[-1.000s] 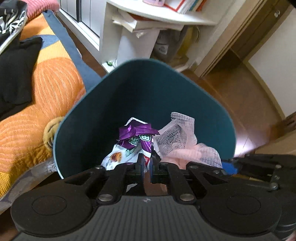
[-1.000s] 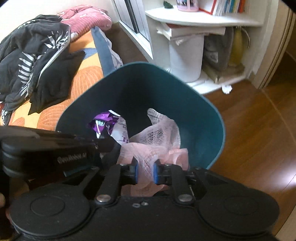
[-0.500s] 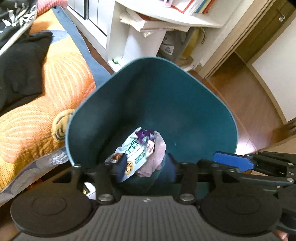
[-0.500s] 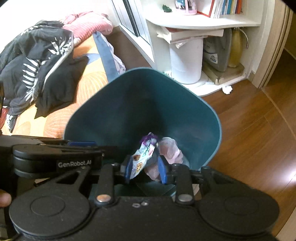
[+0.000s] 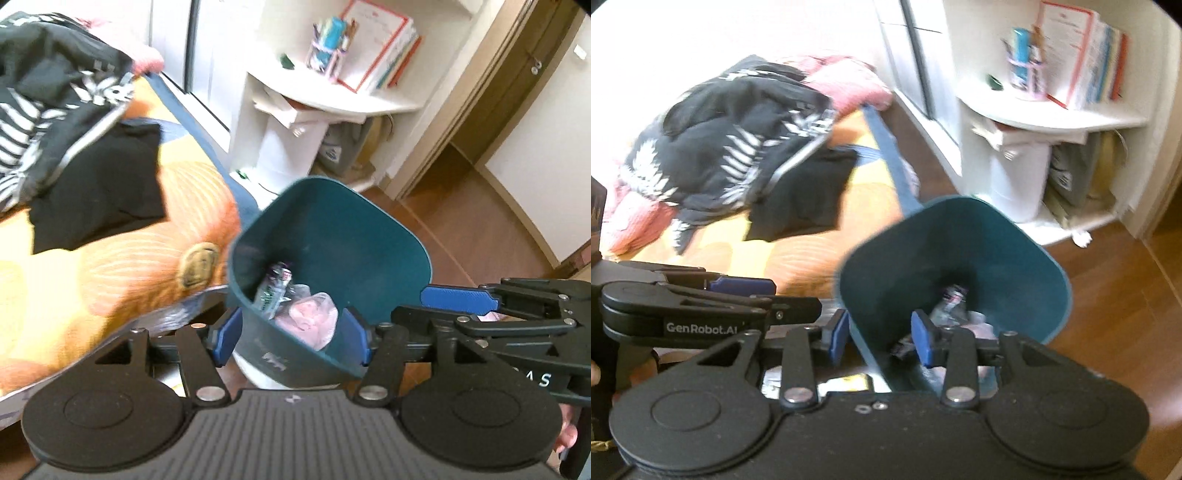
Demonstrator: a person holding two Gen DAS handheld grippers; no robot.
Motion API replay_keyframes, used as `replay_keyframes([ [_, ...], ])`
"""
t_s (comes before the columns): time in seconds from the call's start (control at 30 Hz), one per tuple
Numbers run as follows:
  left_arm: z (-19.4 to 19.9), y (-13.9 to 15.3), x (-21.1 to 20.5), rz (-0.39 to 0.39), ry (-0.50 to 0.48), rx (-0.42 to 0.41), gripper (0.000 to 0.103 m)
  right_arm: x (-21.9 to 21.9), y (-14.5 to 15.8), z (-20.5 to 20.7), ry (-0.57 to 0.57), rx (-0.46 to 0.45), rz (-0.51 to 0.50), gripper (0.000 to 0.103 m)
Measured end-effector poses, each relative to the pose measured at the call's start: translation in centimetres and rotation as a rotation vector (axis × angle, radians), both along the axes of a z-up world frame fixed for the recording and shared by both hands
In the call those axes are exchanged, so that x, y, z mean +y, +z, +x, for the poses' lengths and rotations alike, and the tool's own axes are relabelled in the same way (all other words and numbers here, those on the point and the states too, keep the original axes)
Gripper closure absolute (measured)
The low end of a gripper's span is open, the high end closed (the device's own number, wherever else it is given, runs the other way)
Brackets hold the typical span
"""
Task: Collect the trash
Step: 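Lower both tools back down to the trash pile under the bed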
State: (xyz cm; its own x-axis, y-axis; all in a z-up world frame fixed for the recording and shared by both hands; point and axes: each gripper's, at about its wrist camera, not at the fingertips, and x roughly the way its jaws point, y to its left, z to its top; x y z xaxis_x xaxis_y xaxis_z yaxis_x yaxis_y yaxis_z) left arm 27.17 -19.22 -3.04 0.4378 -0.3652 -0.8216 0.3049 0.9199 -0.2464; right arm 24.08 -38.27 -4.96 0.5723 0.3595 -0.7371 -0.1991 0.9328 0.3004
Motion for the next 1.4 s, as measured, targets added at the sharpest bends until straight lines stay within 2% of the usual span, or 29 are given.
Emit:
replay_keyframes([
  [0.13,-2.7,1.8,3.8,-0.007,0.047,-0.037,0.044,2.7,1.6,-1.3,0.053,-0.025,0.018,0.061],
  [0.27,-5.1,2.9,7.4,0.005,0.096,-0.077,0.030,5.6,2.3,-2.5,0.112,-0.030,0.031,0.058],
  [0.33,-6.4,3.3,9.7,0.005,0.126,-0.089,0.029,7.3,2.3,-2.9,0.147,-0.027,0.029,0.056],
  [0.37,-7.0,3.4,10.7,0.005,0.141,-0.092,0.029,8.1,2.2,-3.1,0.161,-0.024,0.029,0.055],
  [0.5,-9.1,3.2,14.4,0.016,0.209,-0.104,0.018,11.6,1.3,-3.7,0.220,0.004,0.040,0.052],
  [0.67,-10.5,0.8,19.1,0.030,0.327,-0.062,0.016,16.6,-1.4,-4.1,0.295,0.070,0.021,0.051],
  [0.8,-10.7,-3.2,22.8,0.027,0.408,0.003,0.015,19.8,-4.8,-3.7,0.333,0.133,-0.012,0.051],
  [1.07,-10.1,-14.3,31.0,0.039,0.578,0.193,0.015,22.9,-14.1,0.3,0.221,0.323,-0.046,0.051],
  [1.23,-9.5,-21.6,34.7,0.050,0.646,0.342,0.015,24.1,-20.3,2.9,0.121,0.439,-0.040,0.051],
  [1.4,-8.6,-28.3,36.8,0.047,0.658,0.543,0.015,27.4,-26.5,3.6,0.200,0.564,-0.068,0.051],
])
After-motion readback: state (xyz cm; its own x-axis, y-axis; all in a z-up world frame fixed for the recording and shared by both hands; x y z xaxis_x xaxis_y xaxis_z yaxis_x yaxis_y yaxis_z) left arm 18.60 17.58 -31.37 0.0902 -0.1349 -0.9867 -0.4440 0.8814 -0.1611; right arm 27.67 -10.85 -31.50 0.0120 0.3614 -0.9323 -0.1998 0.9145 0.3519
